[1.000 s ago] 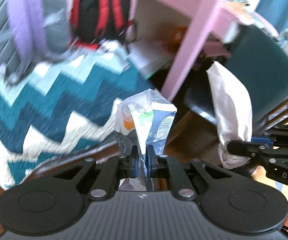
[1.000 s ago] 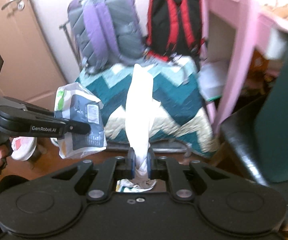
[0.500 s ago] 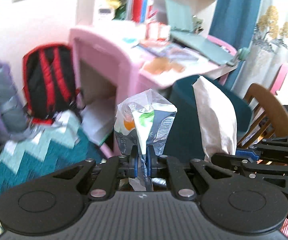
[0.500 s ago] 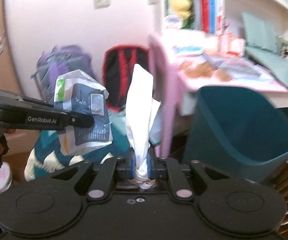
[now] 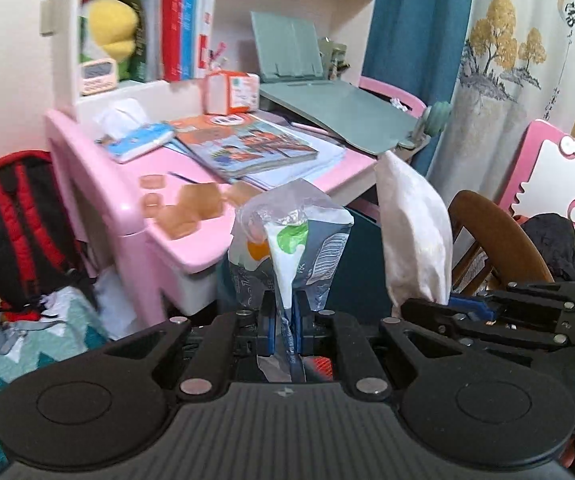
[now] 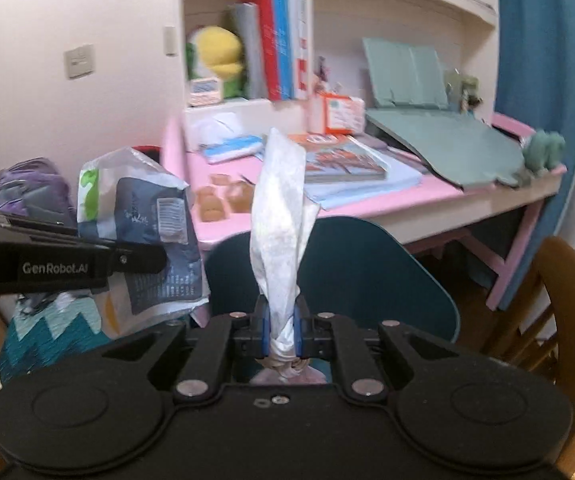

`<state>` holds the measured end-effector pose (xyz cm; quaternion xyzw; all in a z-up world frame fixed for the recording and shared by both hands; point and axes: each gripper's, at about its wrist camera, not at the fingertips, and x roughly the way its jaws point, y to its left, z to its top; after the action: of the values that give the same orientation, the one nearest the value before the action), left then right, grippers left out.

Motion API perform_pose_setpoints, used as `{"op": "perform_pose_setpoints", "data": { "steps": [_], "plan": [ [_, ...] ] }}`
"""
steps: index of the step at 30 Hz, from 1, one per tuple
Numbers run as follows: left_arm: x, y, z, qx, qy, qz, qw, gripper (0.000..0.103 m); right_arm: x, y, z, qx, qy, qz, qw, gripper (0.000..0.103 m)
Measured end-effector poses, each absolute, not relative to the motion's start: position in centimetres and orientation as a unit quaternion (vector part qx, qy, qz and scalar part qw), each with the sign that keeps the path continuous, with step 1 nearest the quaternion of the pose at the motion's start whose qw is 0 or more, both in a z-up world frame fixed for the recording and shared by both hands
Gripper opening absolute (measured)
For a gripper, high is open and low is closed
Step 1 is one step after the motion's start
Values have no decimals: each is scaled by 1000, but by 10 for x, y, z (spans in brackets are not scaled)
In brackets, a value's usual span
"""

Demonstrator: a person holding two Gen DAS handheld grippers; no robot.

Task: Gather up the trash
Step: 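Carry the wrapper in the left tool while the right carries the tissue to the teal bin, then open both tools over the teal bin to drop wrapper and tissue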

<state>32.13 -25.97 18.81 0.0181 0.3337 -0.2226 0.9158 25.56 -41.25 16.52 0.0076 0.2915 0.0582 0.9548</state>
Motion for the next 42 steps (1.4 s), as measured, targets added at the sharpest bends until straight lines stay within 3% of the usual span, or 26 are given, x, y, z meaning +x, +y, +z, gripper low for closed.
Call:
{"op": "perform_pose_setpoints", "data": {
  "steps": [13,27,29,34,42],
  "plan": [
    [375,-337,130,66,405,-233,882,8,310,-445,110,11,369,32,929,17],
    [398,-353,102,80,443,-227,864,14,324,-449,95,0,401,23,916,28],
    [398,-351,102,77,443,-225,864,18,324,-449,97,-3,401,23,916,28],
    [393,-345,108,73,427,-219,874,59,320,-450,102,-4,397,21,918,30],
    [375,-333,124,66,412,-225,880,60,302,-449,118,-1,383,29,923,31]
  ]
}}
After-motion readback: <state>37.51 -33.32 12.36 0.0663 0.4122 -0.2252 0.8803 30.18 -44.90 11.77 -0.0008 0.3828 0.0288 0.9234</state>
